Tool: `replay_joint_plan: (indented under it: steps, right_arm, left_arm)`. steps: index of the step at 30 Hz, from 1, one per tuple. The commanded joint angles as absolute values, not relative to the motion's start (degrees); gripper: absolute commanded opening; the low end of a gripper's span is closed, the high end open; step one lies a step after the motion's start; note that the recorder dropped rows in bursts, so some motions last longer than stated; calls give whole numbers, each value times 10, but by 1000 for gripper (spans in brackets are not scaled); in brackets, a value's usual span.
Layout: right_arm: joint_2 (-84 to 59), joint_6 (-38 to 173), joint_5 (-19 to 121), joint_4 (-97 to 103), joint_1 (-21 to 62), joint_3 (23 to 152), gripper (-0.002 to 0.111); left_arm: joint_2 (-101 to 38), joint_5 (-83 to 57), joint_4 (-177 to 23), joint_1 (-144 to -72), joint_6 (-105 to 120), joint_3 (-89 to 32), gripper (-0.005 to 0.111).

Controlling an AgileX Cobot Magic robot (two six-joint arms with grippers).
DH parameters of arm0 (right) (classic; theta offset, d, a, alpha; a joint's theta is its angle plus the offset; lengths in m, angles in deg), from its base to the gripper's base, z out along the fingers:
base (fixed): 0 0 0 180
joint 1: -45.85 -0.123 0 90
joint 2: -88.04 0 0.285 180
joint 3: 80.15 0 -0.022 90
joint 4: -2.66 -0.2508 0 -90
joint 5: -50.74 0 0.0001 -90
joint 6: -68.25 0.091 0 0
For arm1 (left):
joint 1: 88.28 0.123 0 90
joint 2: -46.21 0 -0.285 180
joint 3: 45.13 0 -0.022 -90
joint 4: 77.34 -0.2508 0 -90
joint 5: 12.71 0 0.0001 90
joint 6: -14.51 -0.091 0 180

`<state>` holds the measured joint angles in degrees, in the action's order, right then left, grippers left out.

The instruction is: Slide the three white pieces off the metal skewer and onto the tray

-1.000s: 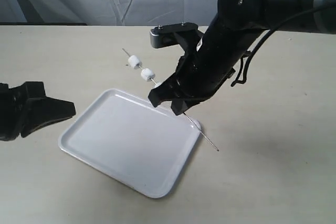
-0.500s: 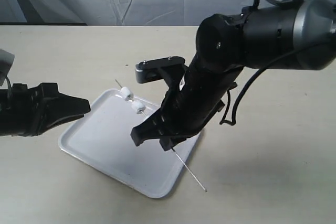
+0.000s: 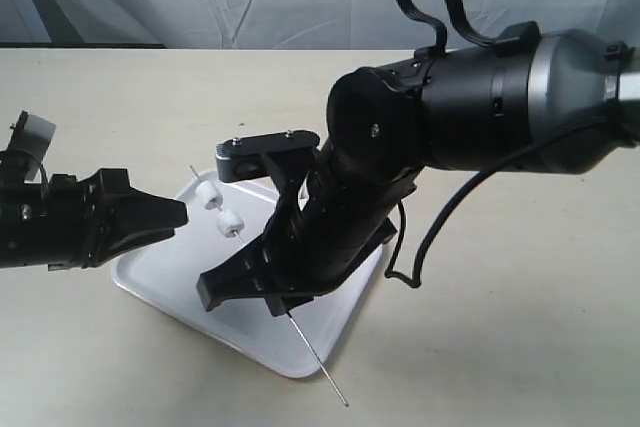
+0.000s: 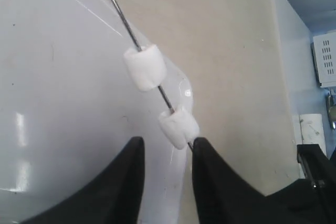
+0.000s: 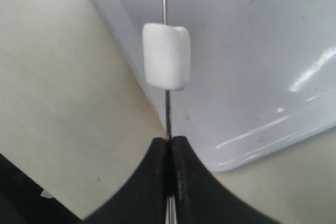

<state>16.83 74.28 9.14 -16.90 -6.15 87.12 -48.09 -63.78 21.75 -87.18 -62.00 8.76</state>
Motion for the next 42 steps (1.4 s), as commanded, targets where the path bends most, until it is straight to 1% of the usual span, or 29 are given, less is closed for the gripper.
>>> replay_joint_plan:
  steps: [1, 10, 12, 13, 15, 20, 23, 26, 30, 33, 38, 42]
  right_arm:
    - [164, 749, 78, -175, -66, 868, -1]
    - [164, 784, 78, -154, -96, 868, -1]
    - [164, 792, 74, -140, -96, 868, -1]
    - [164, 809, 70, -123, -96, 868, -1]
    - [164, 809, 66, -122, -96, 868, -1]
    - [164, 810, 71, -143, -96, 868, -1]
    - [164, 825, 104, -141, -125, 866, -1]
    - [164, 893, 157, -106, -163, 857, -1]
    - [164, 934, 153, -83, -176, 857, -1]
    - [164, 939, 150, -83, -176, 857, -1]
    - [164, 943, 137, -83, -176, 857, -1]
    - [164, 944, 134, -84, -176, 857, -1]
  left_arm:
    - [-509, -664, 226, -873, -624, 71, 32]
    - [-558, -670, 226, -873, -622, 54, 32]
    - [-559, -671, 226, -873, -621, 54, 34]
    - [-559, -673, 225, -873, -619, 53, 38]
    - [-559, -672, 222, -873, -612, 53, 41]
    - [-563, -667, 226, -873, -612, 53, 41]
    - [-564, -667, 226, -873, -605, 53, 41]
    - [-564, -668, 226, -873, -605, 53, 41]
    - [-564, -669, 226, -873, -605, 53, 41]
    - [-564, -674, 226, -873, -605, 53, 37]
    - [-564, -682, 226, -873, -605, 53, 25]
    - [-564, -679, 226, -873, -605, 53, 24]
